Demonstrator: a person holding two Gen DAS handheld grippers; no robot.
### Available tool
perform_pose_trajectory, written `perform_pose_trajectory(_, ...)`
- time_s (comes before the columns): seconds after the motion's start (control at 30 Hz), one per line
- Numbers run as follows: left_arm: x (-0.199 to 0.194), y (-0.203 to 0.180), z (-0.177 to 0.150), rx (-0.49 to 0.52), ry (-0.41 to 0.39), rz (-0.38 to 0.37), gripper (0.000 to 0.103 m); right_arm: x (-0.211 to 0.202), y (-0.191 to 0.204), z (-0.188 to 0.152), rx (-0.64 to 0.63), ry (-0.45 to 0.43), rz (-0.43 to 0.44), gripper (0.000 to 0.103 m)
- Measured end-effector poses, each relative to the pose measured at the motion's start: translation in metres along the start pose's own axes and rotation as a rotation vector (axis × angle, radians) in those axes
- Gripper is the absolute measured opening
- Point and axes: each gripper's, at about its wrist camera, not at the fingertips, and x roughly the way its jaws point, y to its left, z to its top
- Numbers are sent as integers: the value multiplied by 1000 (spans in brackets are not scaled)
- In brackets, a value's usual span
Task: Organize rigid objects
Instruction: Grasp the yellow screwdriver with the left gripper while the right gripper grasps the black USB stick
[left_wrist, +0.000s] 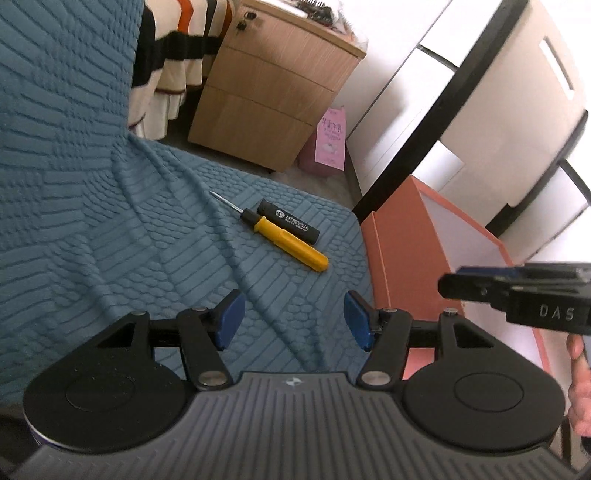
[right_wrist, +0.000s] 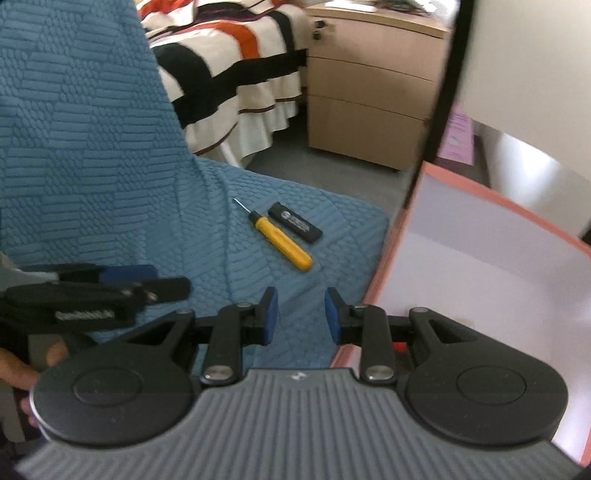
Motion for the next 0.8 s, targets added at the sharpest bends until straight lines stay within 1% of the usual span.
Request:
perform_pose_trajectory(0.13, 27, 1, 6, -45, 14, -4, 65, 26, -6, 30, -89, 50, 18, 31)
perform_pose_trajectory(0.3, 59, 6, 12, -164, 31, -29, 65, 62, -14, 64, -194, 112, 68, 30)
perform_pose_trajectory(0.4, 76, 6, 15, -220, 31, -41, 64, 88, -15, 76, -257, 159, 75, 30)
perform_pose_trajectory(0.47, 88, 6, 17, -260, 30, -23, 64, 108, -16, 83, -294, 195, 88, 30)
perform_pose_trajectory(0.6, 108, 5, 23, -330, 10, 4, 63, 146, -21, 96, -289, 289, 127, 30)
perform_pose_trajectory(0.63, 113, 4, 25, -343, 2, 17, 61, 154, -22, 99, -290, 309, 135, 30)
perform_pose_trajectory(0.67, 117, 3, 28, -355, -6, 44, 58, 162, -23, 101, -291, 329, 141, 30)
perform_pose_trajectory(0.73, 124, -1, 31, -364, -22, 94, 58, 177, -26, 105, -279, 374, 158, 30)
perform_pose_trajectory(0.8, 131, -6, 33, -367, -35, 127, 58, 189, -28, 110, -271, 396, 165, 31)
